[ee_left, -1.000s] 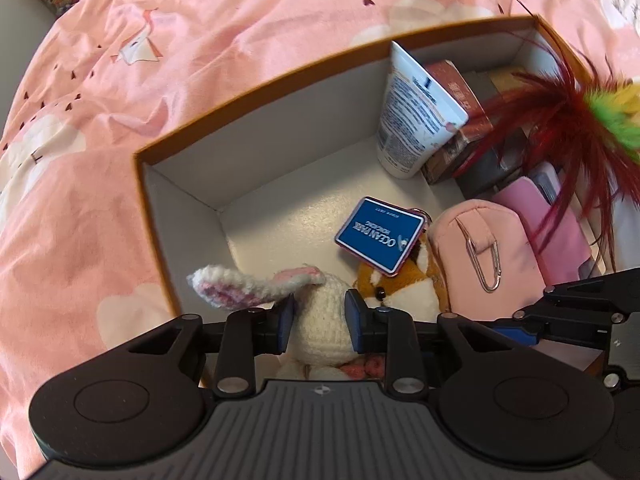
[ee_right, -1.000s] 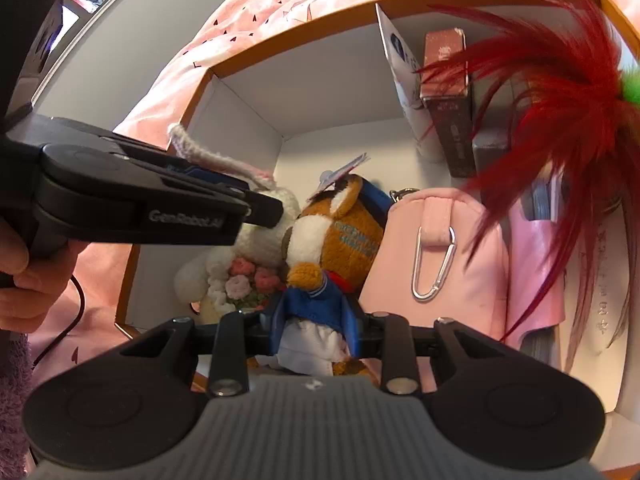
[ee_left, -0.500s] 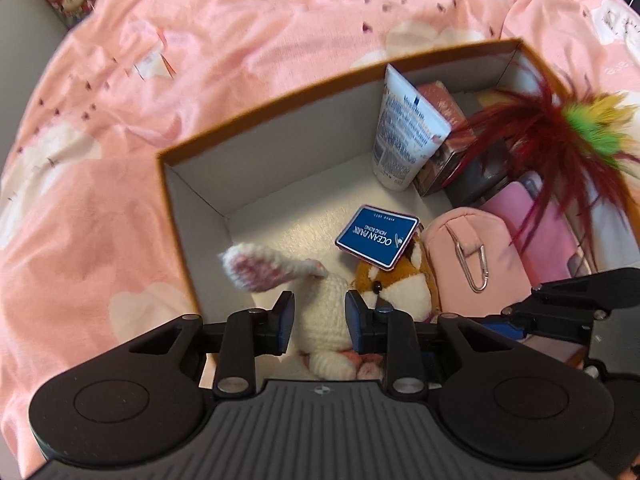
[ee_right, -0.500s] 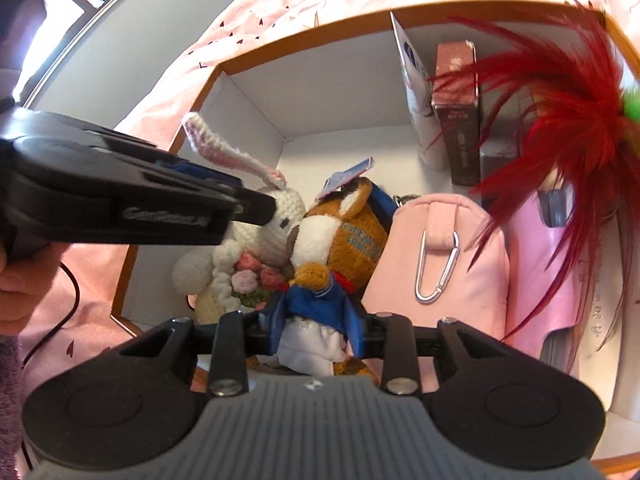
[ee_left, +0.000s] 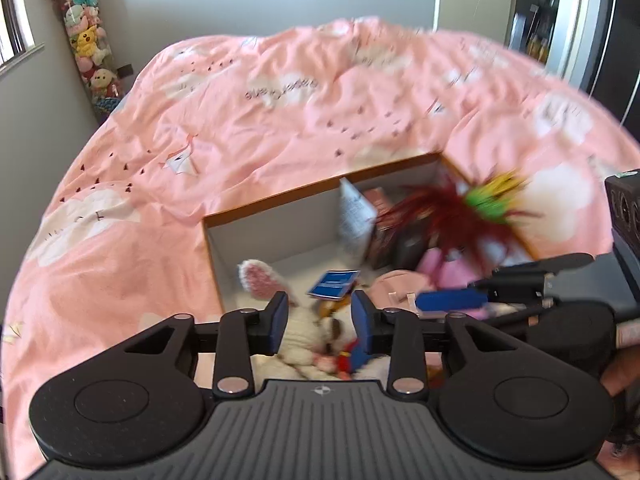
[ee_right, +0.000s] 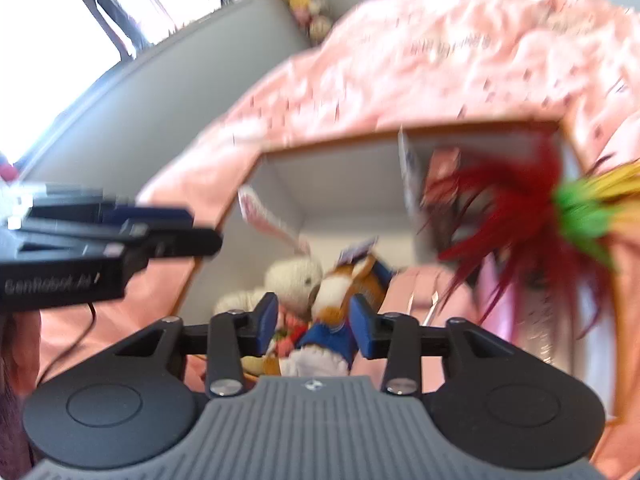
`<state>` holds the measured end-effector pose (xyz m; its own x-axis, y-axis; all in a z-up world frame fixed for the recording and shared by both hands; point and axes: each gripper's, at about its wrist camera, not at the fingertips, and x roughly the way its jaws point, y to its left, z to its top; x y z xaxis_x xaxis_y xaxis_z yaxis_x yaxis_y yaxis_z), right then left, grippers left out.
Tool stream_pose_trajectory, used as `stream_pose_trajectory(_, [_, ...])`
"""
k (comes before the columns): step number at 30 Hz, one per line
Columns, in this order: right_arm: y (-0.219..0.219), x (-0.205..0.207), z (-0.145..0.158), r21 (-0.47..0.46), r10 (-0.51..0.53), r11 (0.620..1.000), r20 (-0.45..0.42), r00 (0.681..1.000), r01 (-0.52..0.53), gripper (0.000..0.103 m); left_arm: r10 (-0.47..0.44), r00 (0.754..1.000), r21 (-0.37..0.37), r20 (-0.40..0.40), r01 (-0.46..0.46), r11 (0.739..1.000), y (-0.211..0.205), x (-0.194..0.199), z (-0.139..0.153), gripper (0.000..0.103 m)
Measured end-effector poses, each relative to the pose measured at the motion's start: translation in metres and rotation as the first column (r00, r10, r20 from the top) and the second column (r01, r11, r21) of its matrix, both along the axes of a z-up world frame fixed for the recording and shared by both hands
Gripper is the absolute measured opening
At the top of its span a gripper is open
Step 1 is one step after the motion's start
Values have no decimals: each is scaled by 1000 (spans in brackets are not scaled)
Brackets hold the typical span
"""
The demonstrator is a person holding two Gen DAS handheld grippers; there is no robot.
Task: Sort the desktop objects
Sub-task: 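Lower both plush toys into the box and open both tools, then grasp the pink-green pompom ball with the right tool while the left approaches the silver tin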
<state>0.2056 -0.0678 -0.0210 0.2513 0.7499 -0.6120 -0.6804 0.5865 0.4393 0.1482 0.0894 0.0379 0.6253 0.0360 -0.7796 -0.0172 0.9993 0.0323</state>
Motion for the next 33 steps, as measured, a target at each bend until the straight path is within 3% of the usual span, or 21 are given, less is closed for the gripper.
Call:
stream_pose_trajectory(5, [-43,-6,18,87,-38,996,24,999,35,44,-7,1000,-91,19,9,996,-5,-25,1,47])
stream_pose_trajectory(8, [-65,-14,21,87,-72,994,25,997,70,44,22,1000,-116,-5,-23,993,-11,-39,-9,47])
stream_pose_trajectory(13, [-87,-29,5,-15,-100,995,-29,995,100,45,5,999,-170,-53,-13,985,-24,-55,-35,48])
stream_pose_trajectory(17, [-85,-38,-28,-97,-96,991,-92,991,87,46,15,991,-138,-129,-33,990,-34,-61,-60,52])
stream_pose_trajectory(22, [-76,-40,-55,-94,-97,992,-170,981,82,66,161,960,-166,-230,-202,965,-17,-59,-96,52])
stream_pose_trajectory(27, [-50,-44,-59,-132,-39,991,-103,994,25,66,226,939,-202,-261,-282,938,-7,-68,-114,52])
stream_pose_trajectory(33, [-13,-59,-61,-254,73,965,35,997,-62,66,270,926,-217,-263,-330,919,1,-76,-118,52])
